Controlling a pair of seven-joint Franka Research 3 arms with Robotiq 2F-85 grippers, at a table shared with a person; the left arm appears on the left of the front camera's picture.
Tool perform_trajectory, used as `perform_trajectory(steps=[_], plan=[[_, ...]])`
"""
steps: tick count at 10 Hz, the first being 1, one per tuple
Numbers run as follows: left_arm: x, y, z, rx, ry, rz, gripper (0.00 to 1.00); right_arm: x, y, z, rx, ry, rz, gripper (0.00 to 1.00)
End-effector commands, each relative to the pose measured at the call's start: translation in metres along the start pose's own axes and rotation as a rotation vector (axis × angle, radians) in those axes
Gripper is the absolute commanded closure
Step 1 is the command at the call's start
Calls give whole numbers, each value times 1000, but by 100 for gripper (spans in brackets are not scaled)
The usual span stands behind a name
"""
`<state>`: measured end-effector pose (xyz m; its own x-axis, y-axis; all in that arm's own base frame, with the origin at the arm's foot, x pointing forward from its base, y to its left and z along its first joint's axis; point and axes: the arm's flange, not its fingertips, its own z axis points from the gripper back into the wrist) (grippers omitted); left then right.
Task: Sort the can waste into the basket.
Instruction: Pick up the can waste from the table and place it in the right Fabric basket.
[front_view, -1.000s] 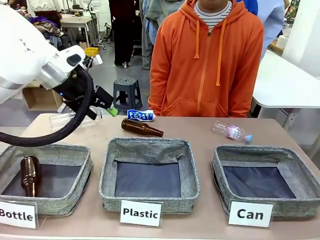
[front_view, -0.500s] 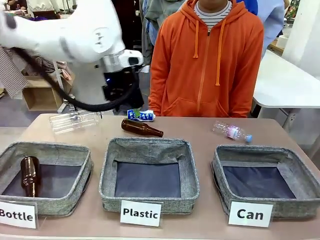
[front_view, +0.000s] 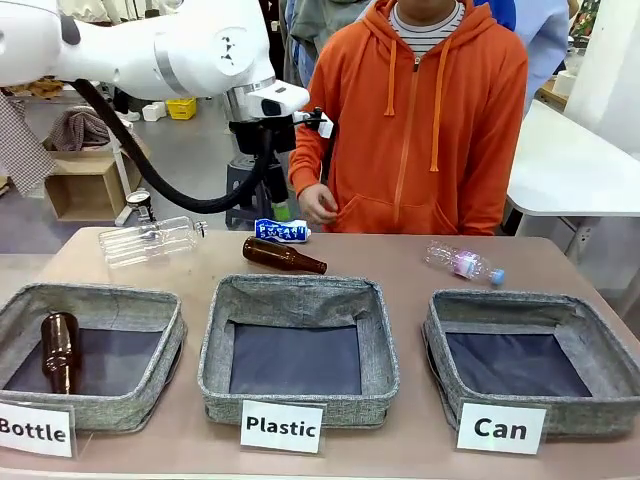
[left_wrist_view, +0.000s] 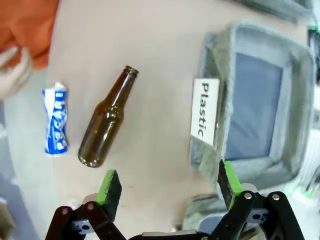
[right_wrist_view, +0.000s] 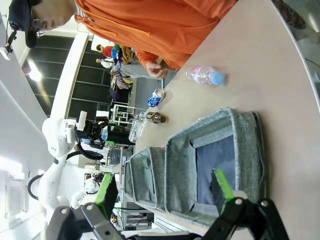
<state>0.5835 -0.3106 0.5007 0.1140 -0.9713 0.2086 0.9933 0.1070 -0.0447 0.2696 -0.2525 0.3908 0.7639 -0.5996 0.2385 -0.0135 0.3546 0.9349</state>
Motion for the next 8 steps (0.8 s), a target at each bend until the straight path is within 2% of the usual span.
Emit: perform_trajectory(steps=[1,2,4,6,7,8], plan=[[-28,-3,16,-56,-14,-86,0,3,0,-1,25,-20,25,0],[-46,-12,31,-98,2,-115,0,3,0,-1,25,-20,25,0],[-115,-42,95,-103,-113,-192,0,3,0,-1,25,-20,25,0],[-224,-86,154,-114,-306,-256,0,3,0,-1,25,-20,25,0],[-275,-103,172,-94,-389,-226,0,3,0,-1,25,-20,25,0],[-325,-113,189,-83,-485,-141,0,3,0,-1,25,-20,25,0]])
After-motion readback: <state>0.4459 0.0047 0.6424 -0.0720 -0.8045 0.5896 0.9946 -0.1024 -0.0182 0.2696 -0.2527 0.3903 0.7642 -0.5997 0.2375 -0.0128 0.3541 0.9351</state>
